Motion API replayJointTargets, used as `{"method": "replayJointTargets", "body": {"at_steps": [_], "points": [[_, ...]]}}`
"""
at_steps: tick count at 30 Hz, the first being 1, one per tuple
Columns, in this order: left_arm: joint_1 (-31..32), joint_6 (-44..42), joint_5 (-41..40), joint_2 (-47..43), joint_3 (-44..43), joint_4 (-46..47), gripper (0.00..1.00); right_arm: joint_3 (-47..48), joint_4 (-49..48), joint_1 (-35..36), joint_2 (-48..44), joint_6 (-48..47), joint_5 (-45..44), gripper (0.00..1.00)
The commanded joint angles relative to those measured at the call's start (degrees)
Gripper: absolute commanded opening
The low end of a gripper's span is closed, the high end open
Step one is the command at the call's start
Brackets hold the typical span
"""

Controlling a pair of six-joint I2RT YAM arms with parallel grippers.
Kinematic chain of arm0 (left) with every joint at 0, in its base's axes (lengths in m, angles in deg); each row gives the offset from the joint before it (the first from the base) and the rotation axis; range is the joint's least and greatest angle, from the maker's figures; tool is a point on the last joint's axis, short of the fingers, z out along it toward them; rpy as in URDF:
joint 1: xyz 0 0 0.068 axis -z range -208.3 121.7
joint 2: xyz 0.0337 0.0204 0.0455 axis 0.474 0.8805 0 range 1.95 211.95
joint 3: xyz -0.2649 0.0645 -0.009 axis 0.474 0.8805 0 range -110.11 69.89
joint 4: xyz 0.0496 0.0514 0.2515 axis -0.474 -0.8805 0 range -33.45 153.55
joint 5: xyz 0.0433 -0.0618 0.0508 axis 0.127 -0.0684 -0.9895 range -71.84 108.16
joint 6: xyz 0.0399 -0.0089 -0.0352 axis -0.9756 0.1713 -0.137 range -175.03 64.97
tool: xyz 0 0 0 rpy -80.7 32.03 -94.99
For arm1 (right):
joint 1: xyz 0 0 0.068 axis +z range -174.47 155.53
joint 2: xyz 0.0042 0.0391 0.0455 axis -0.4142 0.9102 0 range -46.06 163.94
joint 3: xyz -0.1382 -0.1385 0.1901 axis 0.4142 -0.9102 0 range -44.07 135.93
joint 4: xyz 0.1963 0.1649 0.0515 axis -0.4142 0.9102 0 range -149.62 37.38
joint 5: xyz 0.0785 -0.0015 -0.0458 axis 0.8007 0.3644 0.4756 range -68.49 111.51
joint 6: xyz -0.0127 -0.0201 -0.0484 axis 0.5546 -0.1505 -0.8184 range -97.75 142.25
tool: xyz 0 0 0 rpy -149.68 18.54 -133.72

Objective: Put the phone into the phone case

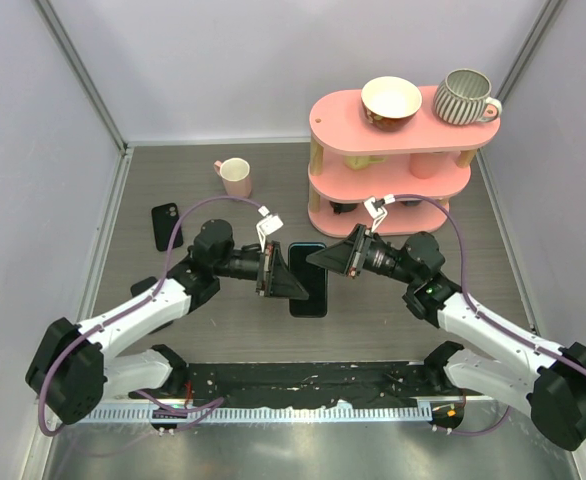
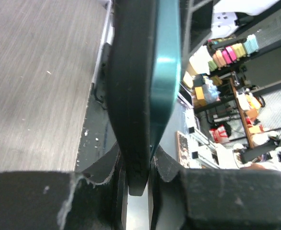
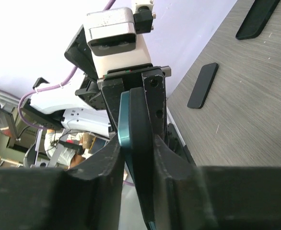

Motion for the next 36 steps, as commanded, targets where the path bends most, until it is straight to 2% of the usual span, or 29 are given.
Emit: {"method": "replayJointTargets", "body": {"at_steps": [1, 2, 3, 4, 6, 8, 9, 10, 11, 12, 14, 15, 16, 17, 18, 20, 23, 24, 25, 29, 32, 36], "points": [[0.38, -1.74, 1.48, 0.84, -1.08, -5.64, 0.00, 5.52, -9.04, -0.39, -1.65, 3.25, 1.63, 0.22], [0.47, -2.43, 1.56, 0.93, -1.17, -6.17, 0.00, 5.70, -11.92, -0.39, -1.30, 4.99, 2.51, 0.18], [0.65, -2.70, 1.57, 1.11, -1.52, -7.31, 0.00, 5.44, -14.30, -0.39, -1.13, 6.14, 4.08, 0.05], [0.73, -2.97, 1.74, 1.28, -1.70, -7.84, 0.00, 5.09, -16.76, -0.39, -1.21, 7.02, 4.71, 0.01], [0.65, -3.06, 2.00, 1.72, -2.14, -8.28, 0.00, 5.00, -18.63, -0.30, -1.74, 7.65, 6.29, 0.01], [0.73, -3.06, 1.92, 1.63, -2.14, -8.46, 0.00, 6.05, -13.39, -0.39, -2.53, 4.68, 7.09, 0.01], [0.73, -3.14, 1.74, 1.46, -2.05, -8.46, 0.00, 6.66, -10.48, -0.39, -3.31, 3.27, 7.09, 0.16], [0.82, -3.23, 1.65, 1.55, -2.14, -8.98, 0.00, 7.45, -7.23, -0.39, -3.76, 1.77, 6.57, 0.27], [0.82, -3.49, 1.48, 1.46, -2.23, -9.34, 0.00, 9.11, -1.28, -0.39, -4.11, 0.45, 5.86, 0.33], [0.82, -3.58, 1.48, 1.63, -2.23, -9.51, 0.00, 9.57, -0.09, -0.39, -4.20, -0.78, 5.94, 0.40], [0.82, -3.67, 1.39, 1.55, -2.23, -9.60, 0.00, 9.83, -0.34, -0.39, -4.29, -0.27, 6.12, 0.42], [0.82, -3.67, 1.22, 1.72, -2.23, -9.60, 0.00, 9.83, -0.35, -0.39, -4.20, -0.09, 6.03, 0.39], [0.82, -3.67, 1.21, 1.72, -2.23, -9.69, 0.00, 9.83, -0.43, -0.39, -4.11, -0.09, 6.29, 0.31], [0.82, -3.67, 1.13, 1.72, -2.31, -9.69, 0.00, 9.75, -0.35, -0.30, -4.03, -0.17, 6.38, 0.21], [0.74, -3.67, 1.04, 1.72, -2.31, -9.69, 0.00, 9.57, -0.26, -0.30, -3.85, -0.43, 6.65, 0.04], [0.82, -3.67, 0.69, 1.55, -2.40, -9.69, 0.00, 9.13, 1.57, -0.30, -3.76, -1.93, 6.74, 0.01], [0.74, -6.30, -2.21, 1.37, -4.15, -14.86, 0.18, 7.82, 1.50, -0.30, -4.55, -3.86, 7.61, 0.01], [0.65, -7.35, -2.74, 1.37, -5.64, -16.62, 0.33, 7.64, 2.37, -0.39, -4.81, -4.82, 7.96, 0.01], [0.39, -8.58, -3.44, 1.28, -6.35, -20.20, 0.38, 7.46, 3.08, -0.39, -4.90, -5.70, 8.32, 0.01], [-1.98, -7.73, -4.06, -1.34, -6.98, -20.33, 0.45, 5.36, 2.04, -0.39, -4.64, -5.98, 11.04, 0.01], [-3.92, -2.38, -3.80, -3.72, -5.13, -12.78, 0.47, 3.60, 0.01, -0.39, -4.64, -5.18, 12.45, 0.01], [-4.10, 0.10, -3.19, -5.74, -4.25, -8.48, 0.53, 2.01, -0.34, -0.30, -4.47, -4.75, 12.71, 0.01]]}}
